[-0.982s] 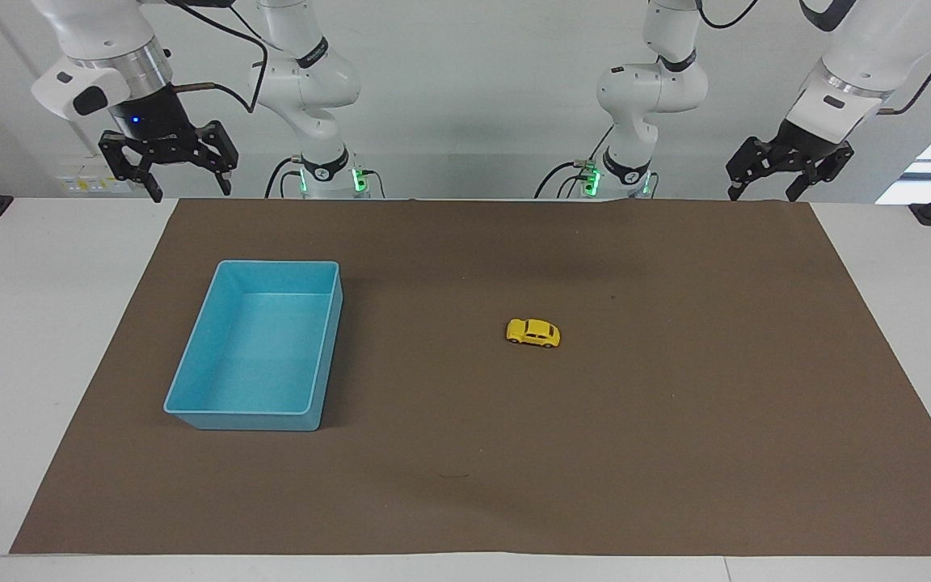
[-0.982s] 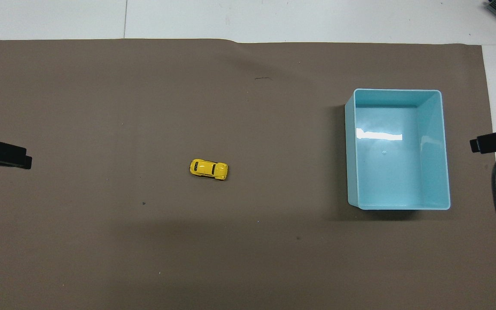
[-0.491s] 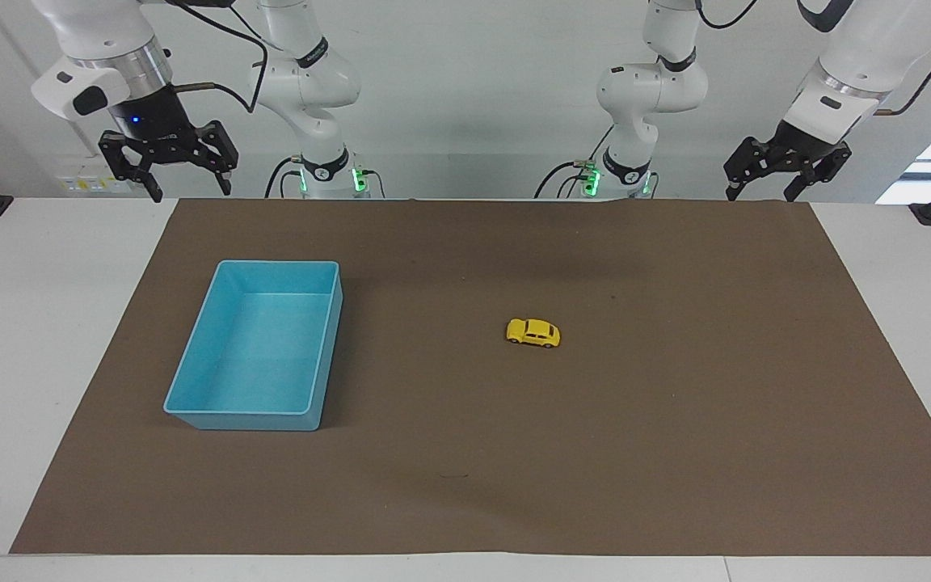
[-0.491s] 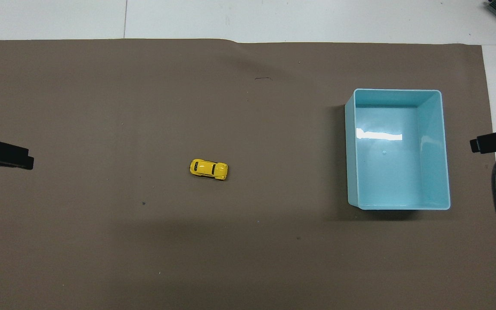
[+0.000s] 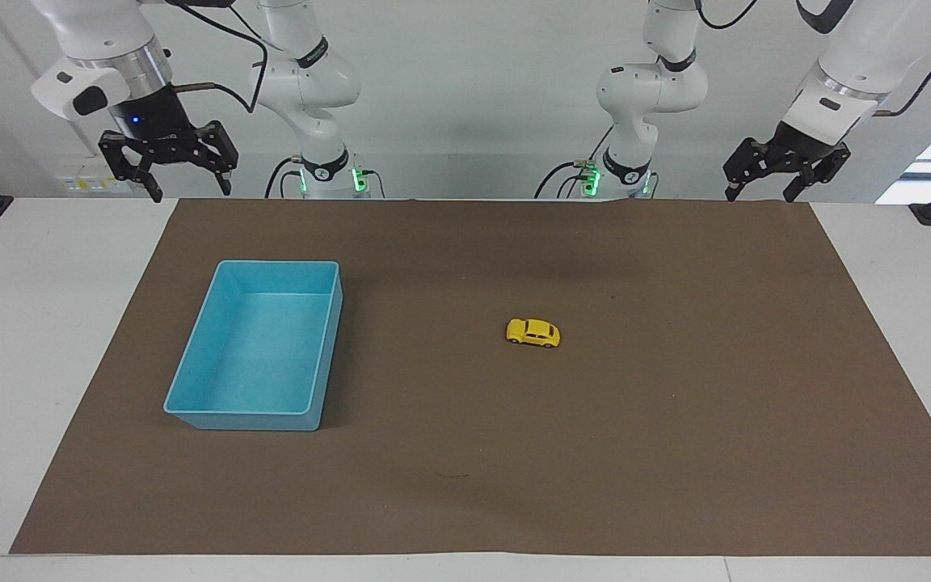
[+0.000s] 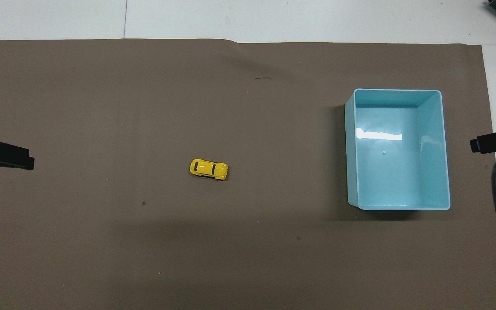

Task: Wind up and store yellow beetle car

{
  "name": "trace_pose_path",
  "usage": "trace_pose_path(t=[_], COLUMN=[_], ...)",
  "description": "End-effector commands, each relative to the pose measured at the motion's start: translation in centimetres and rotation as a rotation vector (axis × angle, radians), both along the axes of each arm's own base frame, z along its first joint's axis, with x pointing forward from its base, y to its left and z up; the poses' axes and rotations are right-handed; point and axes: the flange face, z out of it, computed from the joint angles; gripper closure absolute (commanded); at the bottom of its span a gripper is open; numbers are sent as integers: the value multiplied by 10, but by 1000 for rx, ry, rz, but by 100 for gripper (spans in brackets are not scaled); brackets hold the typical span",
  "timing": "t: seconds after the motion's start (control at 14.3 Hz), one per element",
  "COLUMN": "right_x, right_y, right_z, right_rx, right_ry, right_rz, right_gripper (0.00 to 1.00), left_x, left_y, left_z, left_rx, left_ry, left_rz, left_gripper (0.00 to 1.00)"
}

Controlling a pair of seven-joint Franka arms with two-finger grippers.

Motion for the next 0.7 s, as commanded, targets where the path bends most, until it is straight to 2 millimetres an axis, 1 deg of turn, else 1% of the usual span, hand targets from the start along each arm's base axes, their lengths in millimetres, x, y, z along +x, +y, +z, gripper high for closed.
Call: trace_pose_path(t=[0.0,0.35,0.49,0.63], right_x=[-3,-3,-3,-3], right_y=[1,2,2,2], right_z=[4,4,4,4], right_rx=[10,10,10,10], right_ry=[-17,-17,-17,-17], right_rz=[-15,-15,-15,-15], right_gripper=[0,0,0,0], left_x=[-5,0,7,11], left_y=[-2,-9,-18,-30], left_z=[-4,-11,-16,-29], left_rx=[0,1,0,1], left_ry=[-9,-4,-23,-24], left_rz=[-2,-5,7,38], left_gripper=[0,0,0,0])
